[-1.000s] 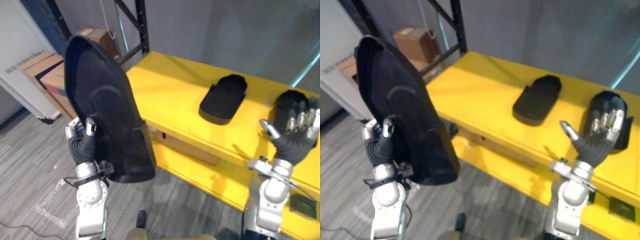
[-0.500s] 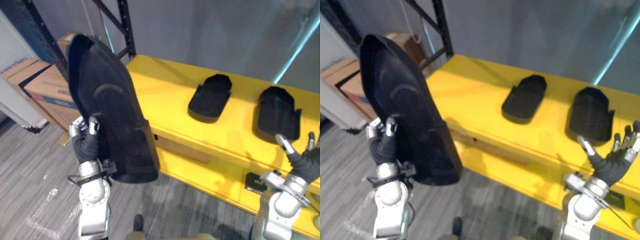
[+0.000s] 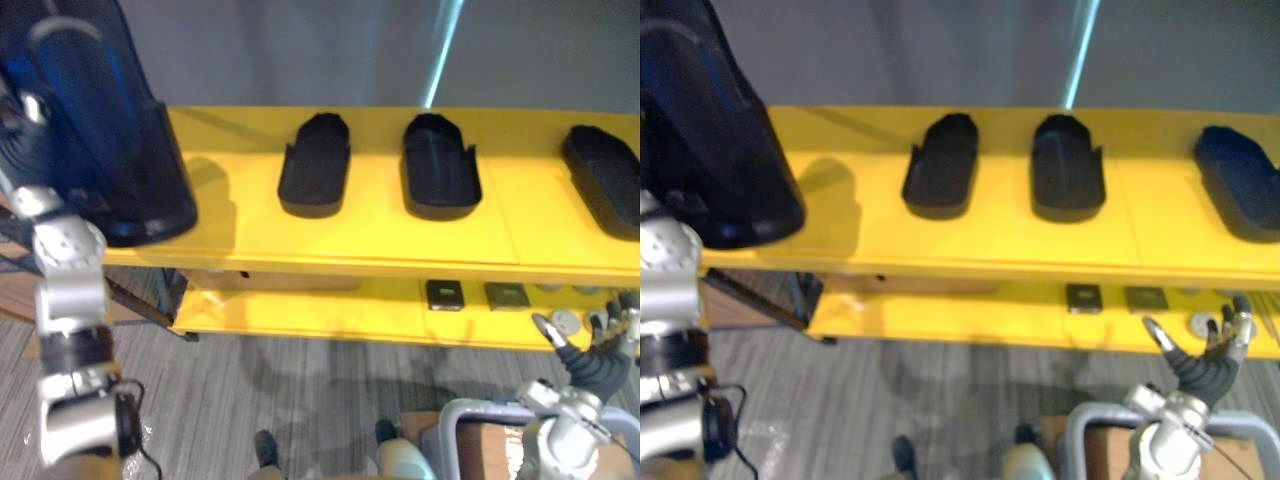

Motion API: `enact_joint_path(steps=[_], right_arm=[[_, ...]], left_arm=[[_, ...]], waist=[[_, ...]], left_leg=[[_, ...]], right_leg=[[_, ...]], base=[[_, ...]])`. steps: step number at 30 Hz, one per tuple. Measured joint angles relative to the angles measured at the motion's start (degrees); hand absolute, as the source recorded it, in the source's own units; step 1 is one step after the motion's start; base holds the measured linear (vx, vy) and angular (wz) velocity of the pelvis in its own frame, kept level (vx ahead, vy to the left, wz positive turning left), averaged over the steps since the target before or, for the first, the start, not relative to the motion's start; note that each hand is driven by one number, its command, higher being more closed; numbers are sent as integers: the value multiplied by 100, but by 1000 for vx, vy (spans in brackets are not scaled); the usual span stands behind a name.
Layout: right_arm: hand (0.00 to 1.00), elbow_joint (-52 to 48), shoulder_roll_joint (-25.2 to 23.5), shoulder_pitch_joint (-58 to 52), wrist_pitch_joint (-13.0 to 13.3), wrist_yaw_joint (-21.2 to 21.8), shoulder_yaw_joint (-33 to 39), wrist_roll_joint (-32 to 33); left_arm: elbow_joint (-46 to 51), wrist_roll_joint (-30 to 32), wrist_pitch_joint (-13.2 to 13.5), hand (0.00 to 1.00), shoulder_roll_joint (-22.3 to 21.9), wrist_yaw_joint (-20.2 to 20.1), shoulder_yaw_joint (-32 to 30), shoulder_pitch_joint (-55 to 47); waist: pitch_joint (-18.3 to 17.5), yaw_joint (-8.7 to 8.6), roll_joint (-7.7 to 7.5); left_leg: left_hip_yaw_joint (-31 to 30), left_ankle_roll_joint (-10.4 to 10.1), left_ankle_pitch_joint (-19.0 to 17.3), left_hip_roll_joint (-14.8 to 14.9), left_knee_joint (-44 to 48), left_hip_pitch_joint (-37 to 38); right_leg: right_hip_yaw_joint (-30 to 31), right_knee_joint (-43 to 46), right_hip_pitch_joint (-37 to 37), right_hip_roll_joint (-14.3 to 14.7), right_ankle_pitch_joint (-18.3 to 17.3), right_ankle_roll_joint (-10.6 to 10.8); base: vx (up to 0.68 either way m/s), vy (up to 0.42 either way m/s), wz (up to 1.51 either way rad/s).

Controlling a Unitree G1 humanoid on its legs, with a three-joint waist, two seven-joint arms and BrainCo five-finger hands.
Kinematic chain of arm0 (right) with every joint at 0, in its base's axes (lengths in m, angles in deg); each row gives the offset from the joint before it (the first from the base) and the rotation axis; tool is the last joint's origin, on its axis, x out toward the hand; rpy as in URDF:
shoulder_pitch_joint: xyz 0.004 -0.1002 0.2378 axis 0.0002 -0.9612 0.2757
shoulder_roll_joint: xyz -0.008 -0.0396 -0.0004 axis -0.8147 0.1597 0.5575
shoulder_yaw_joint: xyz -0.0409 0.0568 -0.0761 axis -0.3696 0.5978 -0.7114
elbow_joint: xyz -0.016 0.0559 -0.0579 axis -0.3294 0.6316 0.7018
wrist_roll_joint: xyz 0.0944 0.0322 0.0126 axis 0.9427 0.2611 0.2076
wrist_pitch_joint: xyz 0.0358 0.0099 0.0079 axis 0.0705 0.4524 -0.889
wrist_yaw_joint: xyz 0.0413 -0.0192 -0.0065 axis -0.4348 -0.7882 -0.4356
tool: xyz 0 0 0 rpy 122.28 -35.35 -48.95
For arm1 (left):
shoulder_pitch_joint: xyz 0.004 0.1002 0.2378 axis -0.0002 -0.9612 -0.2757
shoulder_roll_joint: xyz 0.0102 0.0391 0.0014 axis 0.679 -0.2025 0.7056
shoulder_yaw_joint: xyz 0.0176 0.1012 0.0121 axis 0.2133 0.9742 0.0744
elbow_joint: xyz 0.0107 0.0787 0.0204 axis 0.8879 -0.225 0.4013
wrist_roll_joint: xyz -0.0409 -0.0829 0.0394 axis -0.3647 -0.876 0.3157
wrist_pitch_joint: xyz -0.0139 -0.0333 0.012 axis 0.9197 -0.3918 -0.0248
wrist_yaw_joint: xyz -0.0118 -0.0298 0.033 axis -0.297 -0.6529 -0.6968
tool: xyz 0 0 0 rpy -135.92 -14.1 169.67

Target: Walk over and take plastic housings, then place them on the shelf

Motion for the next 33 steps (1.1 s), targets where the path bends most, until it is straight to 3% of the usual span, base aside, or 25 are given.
enact_joint_path(steps=[4, 9, 12, 16, 23, 27, 33], right_arm=[[0, 0, 13, -5, 5, 76, -418, 124], [0, -6, 15, -6, 11, 241, -732, 256], [0, -10, 14, -9, 17, 242, -795, 386], [0, -107, 13, -8, 55, 246, -979, 466], [0, -107, -6, -112, 55, 256, -1338, 484], [0, -111, -9, -130, 55, 259, -1347, 484], [0, -137, -9, -144, 55, 295, -1486, 485]], left_arm=[[-1646, -141, -1, 100, 806, -144, 1075, 1595], [-2948, -143, -170, 100, 909, -680, 1538, 2211], [-3194, -143, -233, 100, 909, -849, 1553, 2255], [-3443, -144, -343, 100, 953, -949, 1680, 2778], [-3655, -138, -399, 100, 966, -1072, 1699, 2926], [-3654, -138, -402, 100, 975, -1076, 1695, 3052], [-3697, -122, -558, 100, 972, -1167, 1693, 3054]], waist=[[261, -148, -68], [461, -183, -121], [514, -225, -169], [884, -196, -219], [997, -162, -252], [1280, -124, -331], [1417, -113, -391]], left_leg=[[62, 9, -4, 1, -1, -188], [218, -19, 37, 9, 12, -254], [246, -37, 67, 6, 34, -280], [251, -38, 80, 15, 35, -314], [302, -39, 78, 16, 35, -454], [301, -39, 74, 5, 34, -442], [323, -26, 85, -2, 36, -514]], right_leg=[[32, -87, -199, -27, 95, 43], [155, -20, -386, -35, 97, 45], [124, 10, -443, -36, 97, 45], [10, 126, -518, -34, 89, 32], [-10, 168, -688, -36, 81, 23], [-19, 256, -702, -45, 46, 18], [-16, 354, -834, -45, 45, 20]], base=[[-27, -1, -8], [55, 8, -12], [76, -7, -2], [20, -7, 2], [-1, -1, -1], [-8, -1, 1], [13, -1, -1]])
